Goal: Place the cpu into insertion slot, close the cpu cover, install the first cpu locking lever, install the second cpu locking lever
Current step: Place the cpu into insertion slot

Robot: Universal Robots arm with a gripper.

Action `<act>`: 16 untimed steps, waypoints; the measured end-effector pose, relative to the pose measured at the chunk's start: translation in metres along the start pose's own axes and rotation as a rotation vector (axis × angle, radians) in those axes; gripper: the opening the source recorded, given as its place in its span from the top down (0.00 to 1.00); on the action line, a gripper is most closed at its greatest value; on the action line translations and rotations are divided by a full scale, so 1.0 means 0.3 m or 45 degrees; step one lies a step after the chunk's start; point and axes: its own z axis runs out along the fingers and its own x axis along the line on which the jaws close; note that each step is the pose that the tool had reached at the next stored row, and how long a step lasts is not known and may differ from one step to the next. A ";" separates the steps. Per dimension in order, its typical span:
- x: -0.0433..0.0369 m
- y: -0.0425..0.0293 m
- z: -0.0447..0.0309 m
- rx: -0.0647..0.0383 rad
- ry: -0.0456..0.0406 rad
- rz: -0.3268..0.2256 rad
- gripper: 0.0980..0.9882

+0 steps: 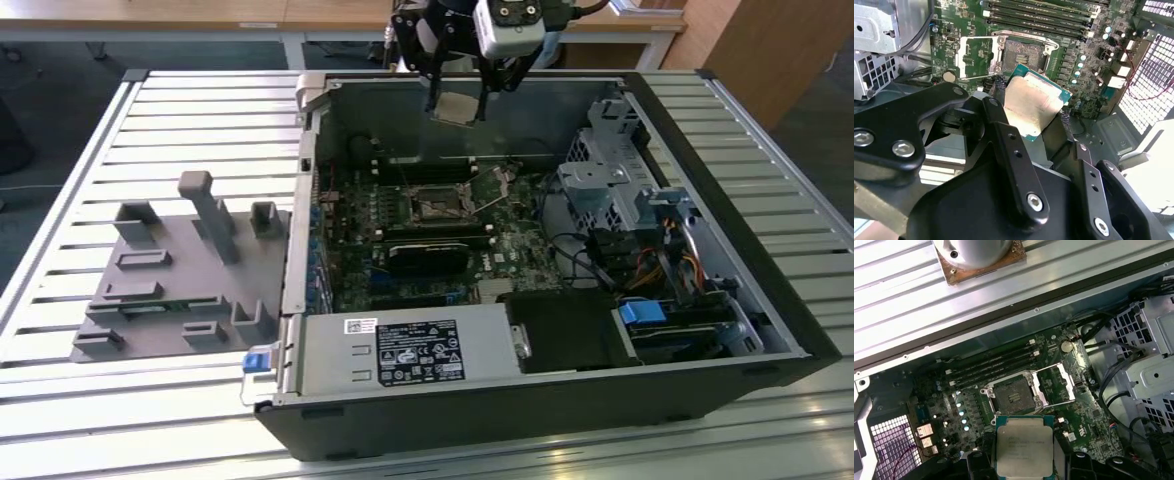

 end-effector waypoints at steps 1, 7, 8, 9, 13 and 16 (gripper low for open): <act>0.000 0.000 0.000 0.000 0.000 0.004 0.50; 0.000 0.000 0.001 -0.001 -0.003 0.030 0.50; 0.000 0.000 0.001 -0.001 -0.003 0.035 0.50; 0.000 0.000 0.001 -0.001 -0.004 0.040 0.50; 0.000 0.000 0.001 -0.001 -0.005 0.058 0.50; 0.000 0.000 0.002 -0.001 -0.006 0.071 0.50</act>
